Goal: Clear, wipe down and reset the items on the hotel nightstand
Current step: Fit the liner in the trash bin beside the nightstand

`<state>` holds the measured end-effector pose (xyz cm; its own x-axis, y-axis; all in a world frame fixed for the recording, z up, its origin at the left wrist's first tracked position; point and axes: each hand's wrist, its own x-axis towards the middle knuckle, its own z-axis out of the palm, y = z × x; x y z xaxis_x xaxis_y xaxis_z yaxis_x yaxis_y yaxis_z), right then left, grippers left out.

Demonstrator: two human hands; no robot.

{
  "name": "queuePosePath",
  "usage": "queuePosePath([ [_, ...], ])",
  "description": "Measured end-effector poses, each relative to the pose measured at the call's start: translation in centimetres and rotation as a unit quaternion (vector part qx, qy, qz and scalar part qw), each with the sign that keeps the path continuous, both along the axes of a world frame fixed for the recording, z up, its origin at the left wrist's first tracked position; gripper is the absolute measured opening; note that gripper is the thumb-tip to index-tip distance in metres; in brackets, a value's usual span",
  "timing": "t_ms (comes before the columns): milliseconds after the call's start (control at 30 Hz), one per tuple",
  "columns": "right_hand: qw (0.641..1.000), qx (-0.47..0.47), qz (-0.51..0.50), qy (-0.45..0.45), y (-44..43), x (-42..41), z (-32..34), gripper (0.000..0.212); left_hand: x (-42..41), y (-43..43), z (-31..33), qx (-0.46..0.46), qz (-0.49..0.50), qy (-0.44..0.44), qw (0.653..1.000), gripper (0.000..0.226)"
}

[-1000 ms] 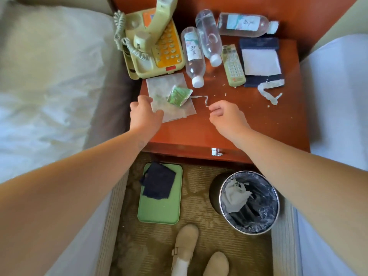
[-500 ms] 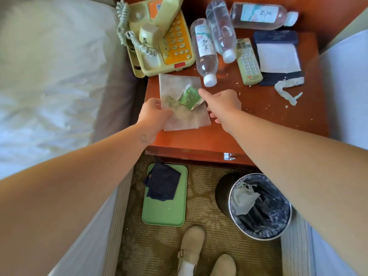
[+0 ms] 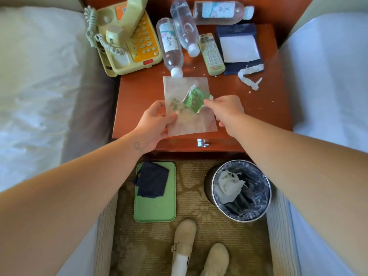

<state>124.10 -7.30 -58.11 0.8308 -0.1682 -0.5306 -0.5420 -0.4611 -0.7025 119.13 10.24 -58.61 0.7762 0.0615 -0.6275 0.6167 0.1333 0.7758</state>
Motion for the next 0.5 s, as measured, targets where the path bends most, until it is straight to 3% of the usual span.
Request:
queuePosePath([
  [167, 0.999, 0.033, -0.032, -0.009, -4.6, -2.3, 0.4, 0.004, -1.5, -4.1, 0.2, -0.012, -0.032, 0.011, 0.999, 0.019],
  [500, 0.993, 0.048, -0.107, 0.024, -15.8, -14.4, -2.2, 0.01, -9.7, -12.6, -3.4, -0.017, -0.205, 0.072, 0.976, 0.017],
])
